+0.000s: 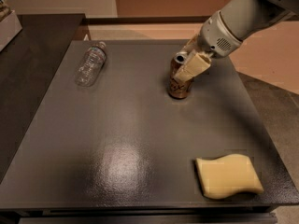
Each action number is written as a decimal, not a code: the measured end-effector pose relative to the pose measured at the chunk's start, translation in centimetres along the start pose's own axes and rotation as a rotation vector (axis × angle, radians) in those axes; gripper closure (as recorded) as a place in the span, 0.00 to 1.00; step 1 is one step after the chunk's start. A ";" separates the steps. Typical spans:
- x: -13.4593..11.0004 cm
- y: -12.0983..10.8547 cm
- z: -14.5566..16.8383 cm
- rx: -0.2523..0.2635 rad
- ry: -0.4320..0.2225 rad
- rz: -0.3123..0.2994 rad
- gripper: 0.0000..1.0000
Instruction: Move orange can near sponge
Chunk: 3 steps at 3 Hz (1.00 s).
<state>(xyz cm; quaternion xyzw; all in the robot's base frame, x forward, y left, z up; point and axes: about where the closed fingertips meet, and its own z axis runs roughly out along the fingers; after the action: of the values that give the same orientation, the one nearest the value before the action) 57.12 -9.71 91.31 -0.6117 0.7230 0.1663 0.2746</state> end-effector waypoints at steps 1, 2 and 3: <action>0.2 1.0 -2.0 -0.007 0.002 -0.010 0.88; 1.4 2.3 -3.9 -0.015 0.018 0.000 1.00; 2.7 4.1 -5.3 -0.024 0.029 0.022 1.00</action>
Offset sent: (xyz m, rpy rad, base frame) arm -0.0570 -0.0578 0.0310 -0.0359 0.0379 -0.0054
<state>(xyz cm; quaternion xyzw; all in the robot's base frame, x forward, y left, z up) 51.87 -14.10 93.48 -0.6094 0.7314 0.1694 0.2550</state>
